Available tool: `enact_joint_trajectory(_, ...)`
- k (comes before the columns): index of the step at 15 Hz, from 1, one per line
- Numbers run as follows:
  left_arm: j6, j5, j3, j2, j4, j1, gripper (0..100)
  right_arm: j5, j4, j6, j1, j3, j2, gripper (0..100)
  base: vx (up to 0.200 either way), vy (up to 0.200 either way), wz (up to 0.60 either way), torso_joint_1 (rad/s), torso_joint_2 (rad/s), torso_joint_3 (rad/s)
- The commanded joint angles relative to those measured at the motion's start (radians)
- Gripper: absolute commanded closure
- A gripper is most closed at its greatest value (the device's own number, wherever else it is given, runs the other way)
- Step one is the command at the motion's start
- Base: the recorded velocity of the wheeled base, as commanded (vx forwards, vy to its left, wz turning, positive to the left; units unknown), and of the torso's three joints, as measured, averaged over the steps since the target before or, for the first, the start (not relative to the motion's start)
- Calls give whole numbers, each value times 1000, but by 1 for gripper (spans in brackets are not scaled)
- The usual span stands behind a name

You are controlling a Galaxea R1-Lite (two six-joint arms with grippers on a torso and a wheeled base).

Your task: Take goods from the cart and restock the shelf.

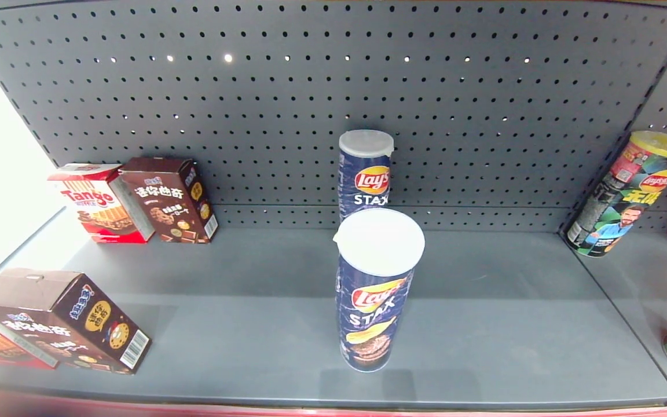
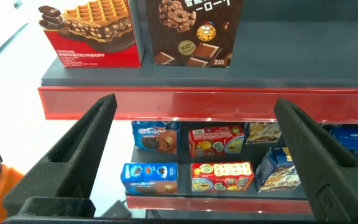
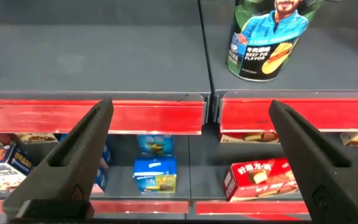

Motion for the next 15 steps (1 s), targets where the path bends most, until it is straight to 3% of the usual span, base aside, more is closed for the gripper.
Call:
enact_joint_trajectory(1, -1, 3, 1, 2, 0, 0, 0, 0, 0, 0, -1, 0, -16, 0, 0, 0, 0, 0, 0, 0)
enact_joint_trajectory(14, 9, -20, 1, 2, 0, 0, 0, 7, -3, 21, -1, 0, -16, 0, 0, 0, 0, 0, 0, 0)
enact_joint_trajectory(15, 7, -19, 1, 2, 0, 0, 0, 7, -3, 21, -1, 0, -16, 0, -200, 0, 0, -2, -2, -2)
